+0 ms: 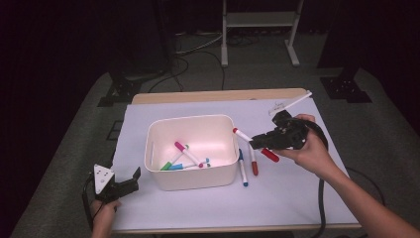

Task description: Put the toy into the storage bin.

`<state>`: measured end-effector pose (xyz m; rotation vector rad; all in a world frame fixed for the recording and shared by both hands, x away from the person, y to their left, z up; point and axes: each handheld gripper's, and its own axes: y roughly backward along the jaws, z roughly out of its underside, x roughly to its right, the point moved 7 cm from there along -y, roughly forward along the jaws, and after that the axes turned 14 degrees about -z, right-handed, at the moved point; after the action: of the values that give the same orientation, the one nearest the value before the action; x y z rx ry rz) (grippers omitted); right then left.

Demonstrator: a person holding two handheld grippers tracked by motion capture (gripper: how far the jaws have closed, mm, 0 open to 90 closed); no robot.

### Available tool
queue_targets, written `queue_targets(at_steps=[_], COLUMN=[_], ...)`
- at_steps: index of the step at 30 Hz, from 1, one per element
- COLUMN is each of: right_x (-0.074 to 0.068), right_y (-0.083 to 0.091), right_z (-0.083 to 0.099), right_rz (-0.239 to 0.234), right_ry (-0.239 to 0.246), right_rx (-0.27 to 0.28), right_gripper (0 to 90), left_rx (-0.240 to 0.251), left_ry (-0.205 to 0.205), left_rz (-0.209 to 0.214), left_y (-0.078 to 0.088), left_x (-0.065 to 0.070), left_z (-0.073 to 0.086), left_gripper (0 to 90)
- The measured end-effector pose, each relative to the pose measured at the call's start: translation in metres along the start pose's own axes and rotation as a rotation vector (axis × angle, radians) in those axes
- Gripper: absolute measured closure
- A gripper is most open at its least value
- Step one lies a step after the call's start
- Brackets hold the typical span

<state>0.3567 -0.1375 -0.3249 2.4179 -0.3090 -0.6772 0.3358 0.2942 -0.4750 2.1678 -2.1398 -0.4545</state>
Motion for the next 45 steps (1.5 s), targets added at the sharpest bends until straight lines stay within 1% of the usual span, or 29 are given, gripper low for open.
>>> queue_targets(at_steps=[3, 5, 6, 8, 11, 13, 20, 23, 25, 29, 33, 35, 40, 42, 45], right_x=[-0.008, -0.014, -0.016, -0.021, -0.026, -0.027, -0.037, -0.038, -0.039, -0.04, -0.041, -0.041, -0.041, -0.041, -0.04], right_y=[-0.009, -0.016, -0.019, -0.025, -0.036, -0.043, -0.071, -0.083, -0.09, -0.103, -0.117, -0.124, -0.146, -0.154, -0.165], right_z=[-0.01, -0.017, -0.021, -0.027, -0.035, -0.038, -0.052, -0.057, -0.06, -0.066, -0.069, -0.072, -0.073, -0.072, -0.071], right_rz=[-0.027, -0.073, -0.073, -0.096, -0.114, -0.117, -0.177, -0.2, -0.205, -0.228, -0.239, -0.247, -0.273, -0.265, -0.271], right_ry=[0.024, 0.037, 0.049, 0.058, 0.077, 0.089, 0.128, 0.145, 0.157, 0.168, 0.189, 0.197, 0.205, 0.219, 0.223], right_rx=[-0.018, -0.023, -0.028, -0.039, -0.059, -0.072, -0.093, -0.11, -0.12, -0.129, -0.152, -0.153, -0.181, -0.2, -0.224], right_gripper=[75.6, 75.6, 75.6, 75.6, 75.5, 75.6, 75.6, 75.6, 75.6, 75.6, 75.6, 75.5, 75.6, 75.6, 75.6], left_rx=[-0.001, -0.002, -0.002, -0.002, -0.003, -0.003, -0.003, -0.003, -0.003, -0.001, 0.0, 0.0, 0.001, 0.0, 0.001], left_ry=[0.002, 0.005, 0.005, 0.007, 0.008, 0.008, 0.006, 0.006, 0.005, 0.006, 0.006, 0.006, 0.007, 0.007, 0.007], left_rz=[0.0, -0.001, -0.001, -0.001, -0.001, 0.0, 0.0, -0.001, 0.0, -0.001, 0.0, 0.0, 0.001, 0.001, 0.001], left_y=[0.0, 0.0, 0.0, 0.0, 0.0, 0.0, 0.0, -0.001, -0.001, -0.001, -0.001, 0.0, -0.001, -0.001, -0.001], left_x=[0.0, 0.0, 0.0, 0.0, -0.001, -0.001, 0.0, -0.001, -0.001, -0.001, -0.001, 0.0, -0.001, -0.001, -0.001], left_z=[0.0, 0.0, 0.0, 0.0, 0.0, 0.0, 0.0, 0.0, 0.0, 0.0, 0.0, 0.0, 0.0, 0.0, 0.0], left_gripper=[0.0, 0.0, 0.0, 0.0, 0.0, 0.0, 0.0, 0.0, 0.0, 0.0, 0.0, 0.0, 0.0, 0.0, 0.0])
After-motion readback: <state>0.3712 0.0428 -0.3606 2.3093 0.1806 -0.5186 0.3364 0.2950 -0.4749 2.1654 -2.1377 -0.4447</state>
